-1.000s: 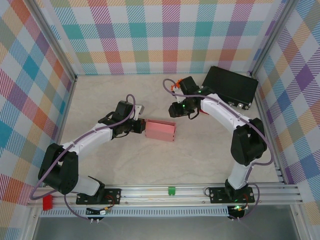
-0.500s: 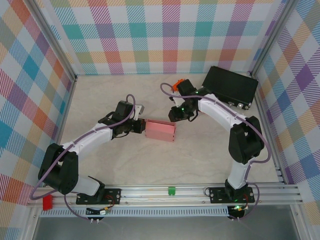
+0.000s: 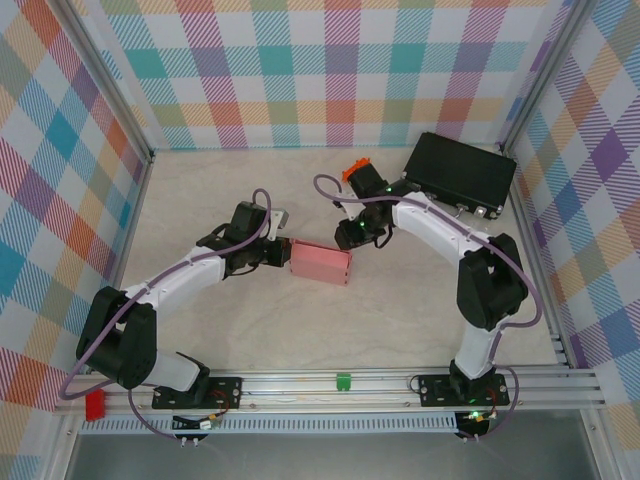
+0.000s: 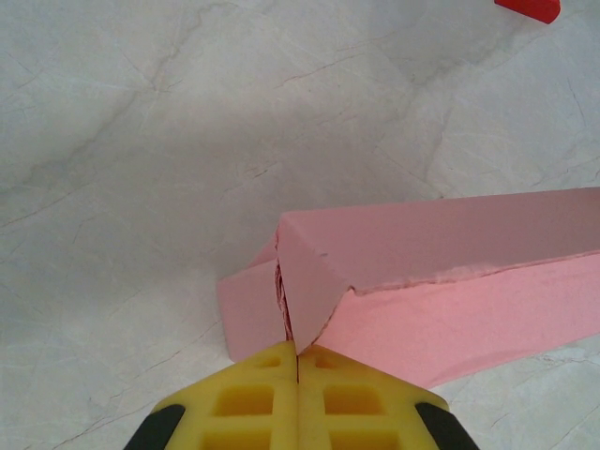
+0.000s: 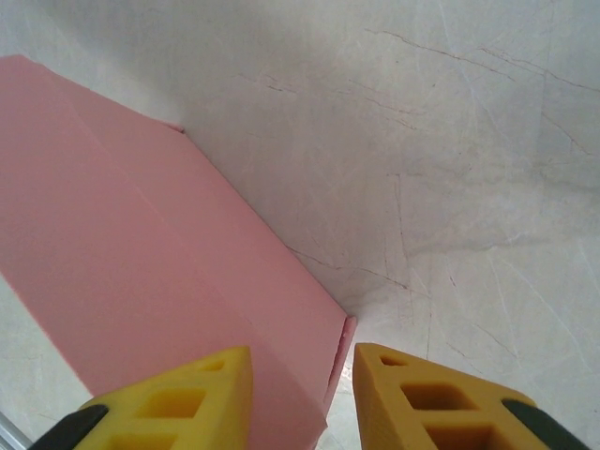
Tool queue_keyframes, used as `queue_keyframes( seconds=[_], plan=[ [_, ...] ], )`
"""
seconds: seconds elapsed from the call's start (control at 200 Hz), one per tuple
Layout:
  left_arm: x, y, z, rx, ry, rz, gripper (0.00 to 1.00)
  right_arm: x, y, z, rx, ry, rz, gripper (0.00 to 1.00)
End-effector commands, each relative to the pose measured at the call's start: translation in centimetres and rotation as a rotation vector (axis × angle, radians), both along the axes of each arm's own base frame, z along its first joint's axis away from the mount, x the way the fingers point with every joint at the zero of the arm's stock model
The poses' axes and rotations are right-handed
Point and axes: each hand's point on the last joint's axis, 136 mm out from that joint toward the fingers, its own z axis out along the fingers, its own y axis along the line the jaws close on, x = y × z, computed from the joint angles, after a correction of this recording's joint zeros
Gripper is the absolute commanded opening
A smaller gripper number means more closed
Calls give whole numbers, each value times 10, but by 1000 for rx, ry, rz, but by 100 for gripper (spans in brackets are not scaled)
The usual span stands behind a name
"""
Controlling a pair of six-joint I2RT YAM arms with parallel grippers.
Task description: Fold the paper box
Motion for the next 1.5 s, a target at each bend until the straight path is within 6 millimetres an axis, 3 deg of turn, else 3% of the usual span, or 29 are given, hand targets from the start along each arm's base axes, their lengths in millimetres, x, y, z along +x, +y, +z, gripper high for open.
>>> queue_keyframes(
  seconds=[0.0, 0.395, 0.485, 0.83, 1.15, 1.495],
  plan=[
    [-20, 7, -24, 55, 86, -5, 0, -7, 1, 2, -16, -43, 48, 35],
    [-21, 8, -21, 49, 71, 2, 0, -9, 0, 7, -12, -76, 62, 35],
    [-20, 9, -18, 51, 61, 9, 7, -9, 0, 7, -15, -78, 63, 34],
    [-18, 13, -7, 48, 14, 26, 12, -10, -2, 9, -18, -95, 79, 35],
    [-21, 19, 9, 36, -53, 42, 25, -10, -2, 8, -20, -93, 80, 34],
    [-13, 20, 23, 14, -113, 70, 27, -12, -2, 6, -17, -91, 86, 34]
  ],
)
